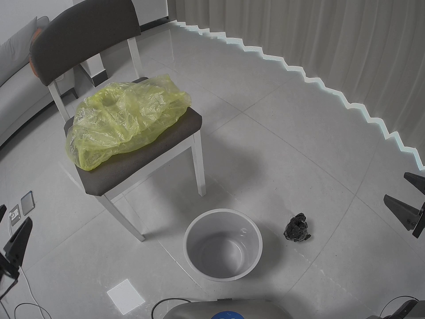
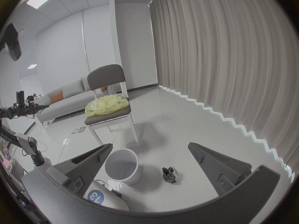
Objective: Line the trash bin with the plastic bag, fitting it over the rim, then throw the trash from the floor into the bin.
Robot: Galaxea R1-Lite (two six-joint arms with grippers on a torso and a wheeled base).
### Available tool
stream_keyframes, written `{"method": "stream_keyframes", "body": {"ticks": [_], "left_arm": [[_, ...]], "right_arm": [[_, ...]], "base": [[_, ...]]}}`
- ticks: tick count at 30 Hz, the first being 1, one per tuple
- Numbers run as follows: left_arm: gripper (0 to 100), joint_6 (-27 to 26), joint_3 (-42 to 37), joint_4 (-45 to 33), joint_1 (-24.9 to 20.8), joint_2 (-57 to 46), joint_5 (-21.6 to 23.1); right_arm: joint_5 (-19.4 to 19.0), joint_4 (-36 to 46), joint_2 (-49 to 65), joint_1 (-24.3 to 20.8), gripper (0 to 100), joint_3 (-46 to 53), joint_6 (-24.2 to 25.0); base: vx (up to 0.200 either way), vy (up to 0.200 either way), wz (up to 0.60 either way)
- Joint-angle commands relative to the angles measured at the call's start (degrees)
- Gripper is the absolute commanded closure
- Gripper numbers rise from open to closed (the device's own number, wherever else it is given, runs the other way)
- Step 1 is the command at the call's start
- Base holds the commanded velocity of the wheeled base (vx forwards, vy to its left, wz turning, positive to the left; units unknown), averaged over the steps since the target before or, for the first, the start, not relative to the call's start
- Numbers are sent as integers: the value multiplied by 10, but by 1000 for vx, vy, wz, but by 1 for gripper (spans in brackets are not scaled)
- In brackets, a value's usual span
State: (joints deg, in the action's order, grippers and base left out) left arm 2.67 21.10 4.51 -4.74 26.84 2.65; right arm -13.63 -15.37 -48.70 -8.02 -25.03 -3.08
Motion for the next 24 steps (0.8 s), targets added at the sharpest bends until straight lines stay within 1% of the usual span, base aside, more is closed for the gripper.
{"method": "stream_keyframes", "body": {"ticks": [1,3,5,7,10,12,15,19,24], "left_arm": [[0,-32,70,45,11,240,-26],[0,-38,90,48,27,302,-35],[0,-42,102,52,35,331,-43],[0,-69,127,61,42,393,-70],[0,-87,159,74,48,452,-89],[0,-91,182,77,47,487,-91],[0,-113,212,77,44,524,-103],[0,-144,231,78,42,559,-114],[0,-150,240,103,42,603,-123]], "right_arm": [[40,-2,-32,-11,0,2,4],[55,-2,-44,-11,0,2,5],[60,-2,-50,-11,0,2,5],[68,-2,-58,-11,0,2,5],[69,-2,-60,-11,0,3,5],[69,-2,-59,-11,0,2,5],[69,-2,-59,-11,0,2,5],[69,-2,-57,-11,0,3,5],[67,-3,-56,-11,0,2,5]], "base": [[0,0,0],[0,0,0],[0,0,0],[0,0,0],[0,0,0],[0,0,0],[0,0,0],[0,0,0],[0,0,0]]}}
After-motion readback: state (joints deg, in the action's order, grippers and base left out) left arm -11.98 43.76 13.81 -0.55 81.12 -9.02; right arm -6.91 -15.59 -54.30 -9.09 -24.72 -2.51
